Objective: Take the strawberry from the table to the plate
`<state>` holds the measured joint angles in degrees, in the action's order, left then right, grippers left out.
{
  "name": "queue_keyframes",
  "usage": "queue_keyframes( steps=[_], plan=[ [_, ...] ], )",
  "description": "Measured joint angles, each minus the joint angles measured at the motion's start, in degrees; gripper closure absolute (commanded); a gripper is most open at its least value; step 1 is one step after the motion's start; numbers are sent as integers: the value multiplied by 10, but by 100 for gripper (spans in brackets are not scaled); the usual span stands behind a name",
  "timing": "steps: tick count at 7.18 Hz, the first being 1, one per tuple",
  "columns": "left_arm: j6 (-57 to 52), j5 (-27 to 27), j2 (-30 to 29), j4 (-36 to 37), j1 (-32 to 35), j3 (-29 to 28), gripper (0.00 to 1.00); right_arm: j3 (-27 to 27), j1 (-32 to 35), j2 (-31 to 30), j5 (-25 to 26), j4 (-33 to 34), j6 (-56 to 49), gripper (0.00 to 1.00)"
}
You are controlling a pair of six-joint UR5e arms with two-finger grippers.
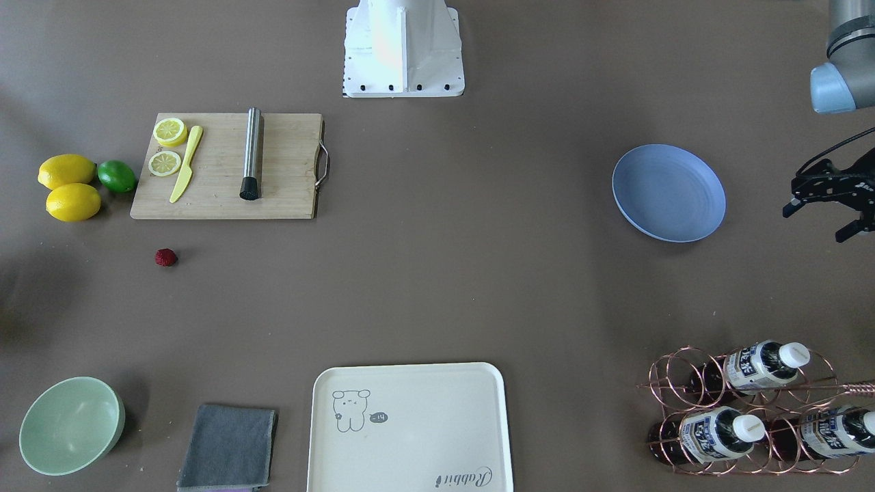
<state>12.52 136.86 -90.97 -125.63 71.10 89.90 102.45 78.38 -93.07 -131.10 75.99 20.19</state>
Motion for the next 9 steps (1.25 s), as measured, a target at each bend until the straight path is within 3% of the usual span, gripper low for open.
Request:
queue_keyframes(
  steps=[3,4,5,7,8,9],
  plan=[
    [178,-49,36,-205,-107,-58,3,3,-16,-2,10,-14,13,1],
    [211,-55,54,-253,-130,-68,13,3,-17,-2,11,-14,13,1],
    [224,-57,68,-279,-142,-72,49,4,-18,-3,13,-14,13,1],
    [231,-58,81,-303,-150,-73,79,4,-20,-3,14,-15,13,1],
    [232,-57,82,-306,-156,-72,98,4,-21,-3,15,-15,13,1],
    [232,-57,81,-307,-159,-71,100,3,-22,-3,17,-15,13,1]
  ],
)
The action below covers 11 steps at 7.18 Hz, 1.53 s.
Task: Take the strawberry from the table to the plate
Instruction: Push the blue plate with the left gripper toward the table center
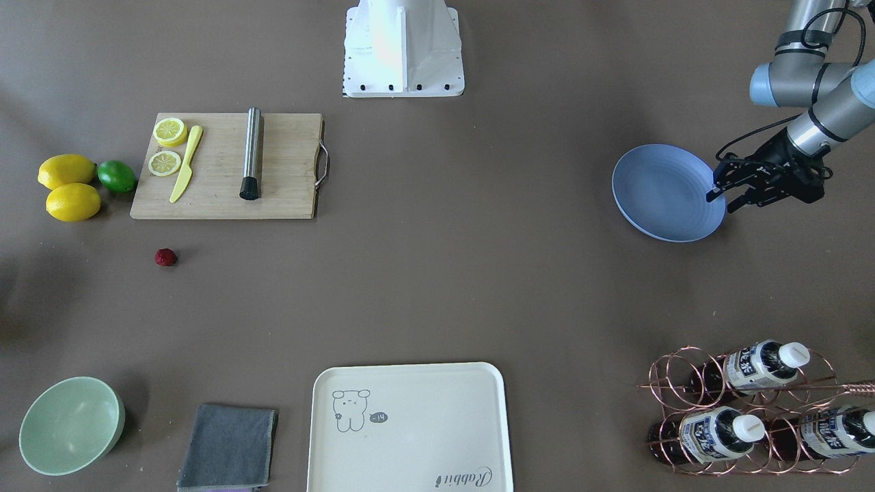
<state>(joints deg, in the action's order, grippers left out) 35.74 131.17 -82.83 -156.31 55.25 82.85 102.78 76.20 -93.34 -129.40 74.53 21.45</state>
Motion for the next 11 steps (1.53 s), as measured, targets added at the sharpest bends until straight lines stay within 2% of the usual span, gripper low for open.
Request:
queue_keyframes(
  steps=[2,3,4,6,8,11],
  plan=[
    [1,8,-3,0,-1,6,100,0,-1,1,2,0,0,1],
    [12,31,-9,4,3,15,100,0,-1,1,3,0,0,1],
    [53,61,-25,6,14,26,100,0,-1,1,2,0,0,1],
    [160,78,-92,18,22,34,100,0,-2,0,2,0,1,1],
    [204,31,-178,87,-14,37,100,-1,-4,0,2,0,1,1],
    [261,-118,-312,205,-154,31,100,-3,-7,0,2,1,1,1]
  ],
)
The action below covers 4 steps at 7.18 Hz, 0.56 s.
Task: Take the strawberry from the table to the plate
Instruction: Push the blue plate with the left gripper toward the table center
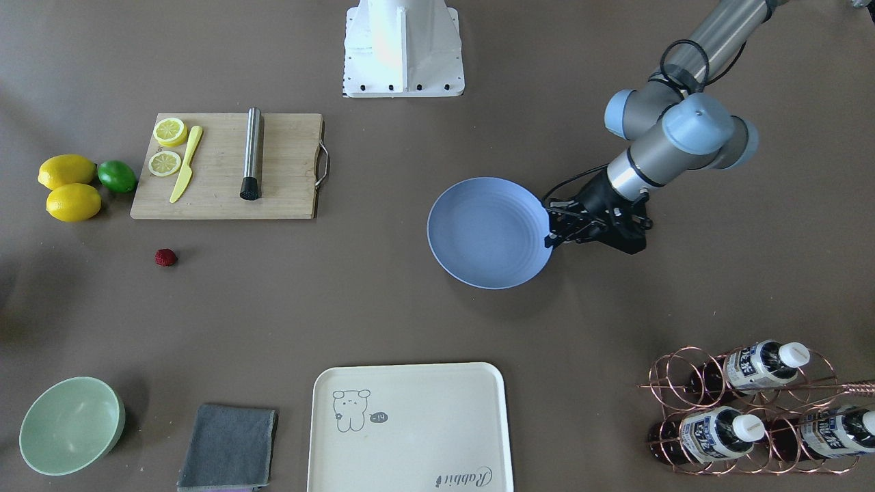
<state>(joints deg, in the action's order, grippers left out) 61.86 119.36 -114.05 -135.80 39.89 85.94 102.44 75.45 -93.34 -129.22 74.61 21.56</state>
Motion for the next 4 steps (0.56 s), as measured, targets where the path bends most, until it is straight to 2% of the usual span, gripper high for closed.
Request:
queue_keyframes(
  steps=[2,3,4],
  plan=[
    [25,-65,-64,49,-59,-13,100,-1,-2,1,0,0,0,0],
    [34,-79,-85,55,-72,-26,9,-1,-4,1,0,0,0,1],
    [36,-84,-96,57,-75,-35,2,-1,-6,2,0,0,1,0]
  ],
)
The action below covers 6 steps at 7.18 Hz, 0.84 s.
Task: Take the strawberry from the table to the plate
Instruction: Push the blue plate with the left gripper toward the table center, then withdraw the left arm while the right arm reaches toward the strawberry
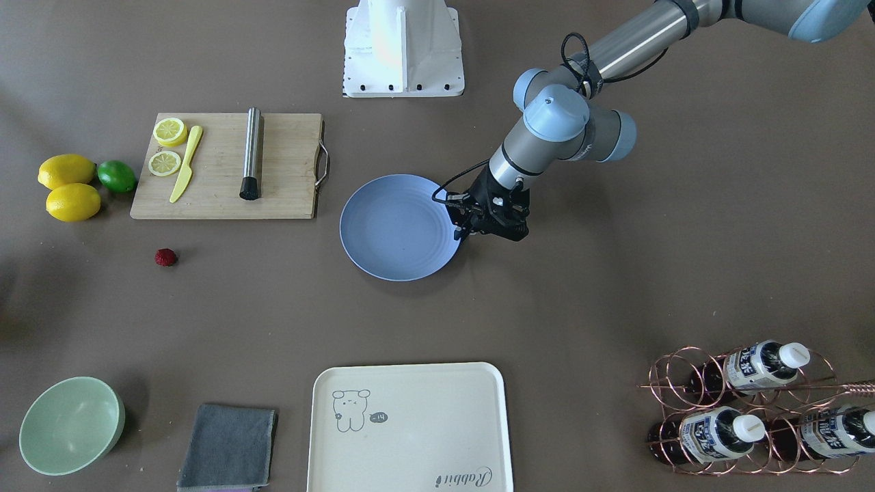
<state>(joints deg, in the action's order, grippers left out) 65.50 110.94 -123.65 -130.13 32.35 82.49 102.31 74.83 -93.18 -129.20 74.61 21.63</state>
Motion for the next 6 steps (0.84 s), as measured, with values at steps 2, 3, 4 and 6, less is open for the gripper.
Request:
queue_keyframes(
  steps=[2,3,4,6],
  plan=[
    [-4,2,-3,3,12,4,2,0,-11,8,0,0,15,1],
    [-20,16,6,22,34,23,2,1,-24,19,0,0,44,0],
    [-67,38,30,69,66,65,2,1,-48,38,9,-1,91,1],
    [-216,75,106,173,142,159,1,-1,-119,78,54,-1,194,0]
  ],
)
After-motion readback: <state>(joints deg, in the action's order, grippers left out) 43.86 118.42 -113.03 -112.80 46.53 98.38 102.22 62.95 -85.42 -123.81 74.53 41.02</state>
